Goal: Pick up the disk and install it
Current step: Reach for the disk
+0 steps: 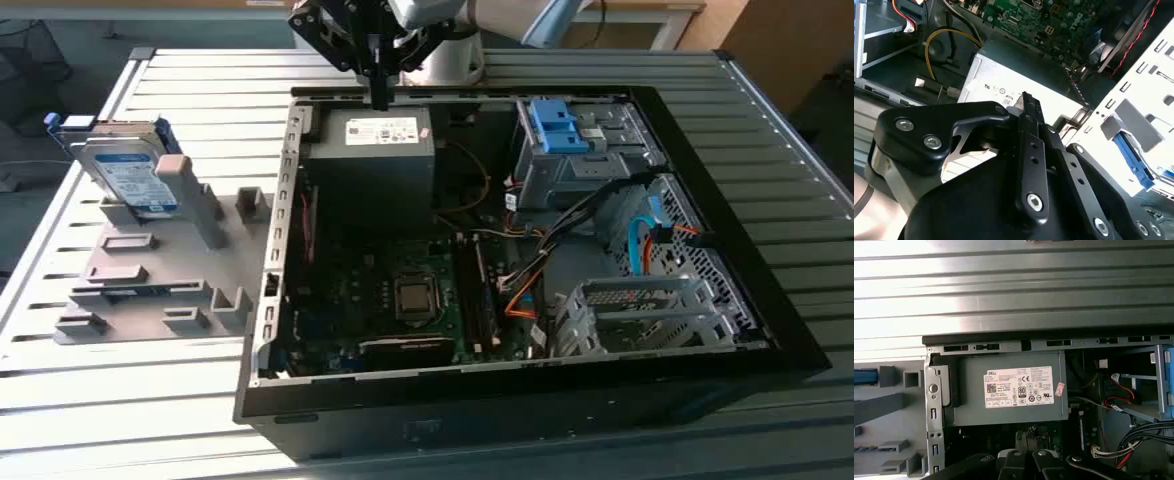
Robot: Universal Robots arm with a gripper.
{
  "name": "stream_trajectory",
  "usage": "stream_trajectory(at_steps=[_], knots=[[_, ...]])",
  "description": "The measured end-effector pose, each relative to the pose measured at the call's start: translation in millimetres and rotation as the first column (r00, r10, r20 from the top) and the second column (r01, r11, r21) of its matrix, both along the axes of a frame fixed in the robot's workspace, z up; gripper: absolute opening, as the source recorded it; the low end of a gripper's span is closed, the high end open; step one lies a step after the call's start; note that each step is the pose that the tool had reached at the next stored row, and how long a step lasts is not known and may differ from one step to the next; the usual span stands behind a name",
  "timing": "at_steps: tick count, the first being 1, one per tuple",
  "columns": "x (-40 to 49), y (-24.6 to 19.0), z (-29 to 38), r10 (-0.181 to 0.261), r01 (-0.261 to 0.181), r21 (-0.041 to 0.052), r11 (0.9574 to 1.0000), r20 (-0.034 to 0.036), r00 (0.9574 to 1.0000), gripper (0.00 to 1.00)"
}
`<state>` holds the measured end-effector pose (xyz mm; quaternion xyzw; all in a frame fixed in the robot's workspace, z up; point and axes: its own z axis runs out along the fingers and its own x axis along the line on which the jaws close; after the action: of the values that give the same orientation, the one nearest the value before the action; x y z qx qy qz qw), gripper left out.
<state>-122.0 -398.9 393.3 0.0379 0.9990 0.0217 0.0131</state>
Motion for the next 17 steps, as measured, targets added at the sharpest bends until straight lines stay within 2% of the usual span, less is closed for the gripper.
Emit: stream_trajectory(at_steps=[17], knots=[[-3.8, 0.0, -0.1, 0.0, 0.0, -0.0001, 1.0, -0.0001, 1.0, 0.11]])
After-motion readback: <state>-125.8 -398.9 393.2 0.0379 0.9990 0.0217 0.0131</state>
